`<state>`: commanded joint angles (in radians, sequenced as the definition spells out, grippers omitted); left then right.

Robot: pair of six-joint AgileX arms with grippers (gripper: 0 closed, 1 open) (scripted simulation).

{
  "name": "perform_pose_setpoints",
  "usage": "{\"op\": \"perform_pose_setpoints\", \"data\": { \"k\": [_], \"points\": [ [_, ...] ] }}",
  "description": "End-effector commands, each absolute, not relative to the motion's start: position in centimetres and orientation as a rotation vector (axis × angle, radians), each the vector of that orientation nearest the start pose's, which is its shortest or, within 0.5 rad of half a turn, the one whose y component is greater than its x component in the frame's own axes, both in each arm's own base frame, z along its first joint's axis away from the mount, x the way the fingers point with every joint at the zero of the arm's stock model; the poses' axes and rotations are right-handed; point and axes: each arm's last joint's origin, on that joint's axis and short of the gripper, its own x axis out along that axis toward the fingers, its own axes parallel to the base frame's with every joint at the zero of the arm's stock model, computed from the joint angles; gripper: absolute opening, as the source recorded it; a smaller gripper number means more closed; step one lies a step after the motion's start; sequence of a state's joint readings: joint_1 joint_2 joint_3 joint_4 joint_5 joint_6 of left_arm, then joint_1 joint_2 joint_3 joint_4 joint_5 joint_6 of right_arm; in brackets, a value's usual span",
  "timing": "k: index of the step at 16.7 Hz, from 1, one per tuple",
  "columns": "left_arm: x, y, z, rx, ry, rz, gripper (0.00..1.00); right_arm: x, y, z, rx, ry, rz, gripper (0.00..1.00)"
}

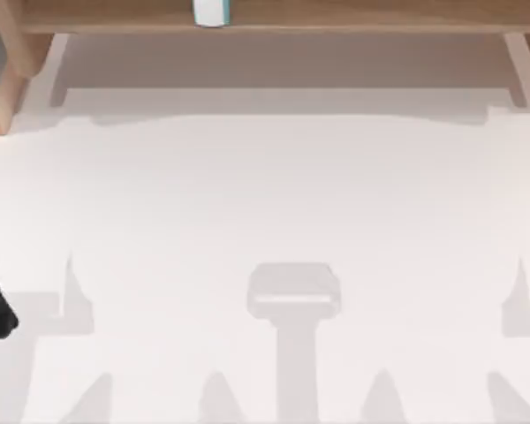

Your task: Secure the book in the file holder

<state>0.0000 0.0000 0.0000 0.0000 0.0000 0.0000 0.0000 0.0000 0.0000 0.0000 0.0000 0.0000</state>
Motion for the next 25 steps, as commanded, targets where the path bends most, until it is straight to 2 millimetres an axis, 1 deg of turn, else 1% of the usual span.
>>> {"op": "perform_pose_setpoints", "data": {
  "k": [2,4,6,9,11,12,14,15,17,18,20,22,23,25],
  "points": [
    [10.6,-0.1,16.0,0.0,0.0,0.0,1.0,10.6,-0.1,16.0,0.0,0.0,0.0,1.0],
    [10.6,-0.2,16.9,-0.001,-0.014,-0.001,1.0,10.6,-0.1,16.0,0.0,0.0,0.0,1.0],
    [10.8,-0.4,18.8,-0.004,-0.042,-0.003,1.0,10.6,-0.1,16.0,0.0,0.0,0.0,1.0],
    [11.9,-1.0,23.1,-0.014,-0.089,-0.006,1.0,10.6,-0.1,16.0,0.0,0.0,0.0,1.0],
    [13.8,-1.6,26.2,-0.023,-0.103,-0.008,1.0,10.6,-0.1,16.0,0.0,0.0,0.0,1.0],
    [15.3,-2.2,27.5,-0.026,-0.102,-0.009,1.0,10.6,-0.1,16.0,0.0,0.0,0.0,1.0],
    [19.1,-3.7,29.5,-0.03,-0.084,-0.01,1.0,10.6,-0.1,16.0,0.0,0.0,0.0,1.0],
    [21.3,-4.7,30.1,-0.029,-0.069,-0.011,1.0,10.6,-0.1,16.0,0.0,0.0,0.0,1.0],
    [26.2,-7.2,30.1,-0.024,-0.038,-0.012,1.0,10.6,-0.1,16.0,0.0,0.0,0.0,1.0],
    [28.6,-8.7,29.6,-0.02,-0.023,-0.013,1.0,10.6,-0.1,16.0,0.0,0.0,0.0,1.0],
    [32.9,-11.8,27.8,-0.011,0.001,-0.014,1.0,10.6,-0.1,16.0,0.0,0.0,0.0,1.0],
    [36.2,-14.9,25.6,-0.006,0.011,-0.014,1.0,10.6,-0.1,16.0,0.0,0.0,0.0,1.0],
    [37.5,-16.2,24.5,-0.005,0.011,-0.015,1.0,10.6,-0.1,16.0,0.0,0.0,0.0,1.0],
    [39.3,-18.6,22.6,-0.006,0.005,-0.015,1.0,10.6,-0.1,16.0,0.0,0.0,0.0,1.0]
  ]
}}
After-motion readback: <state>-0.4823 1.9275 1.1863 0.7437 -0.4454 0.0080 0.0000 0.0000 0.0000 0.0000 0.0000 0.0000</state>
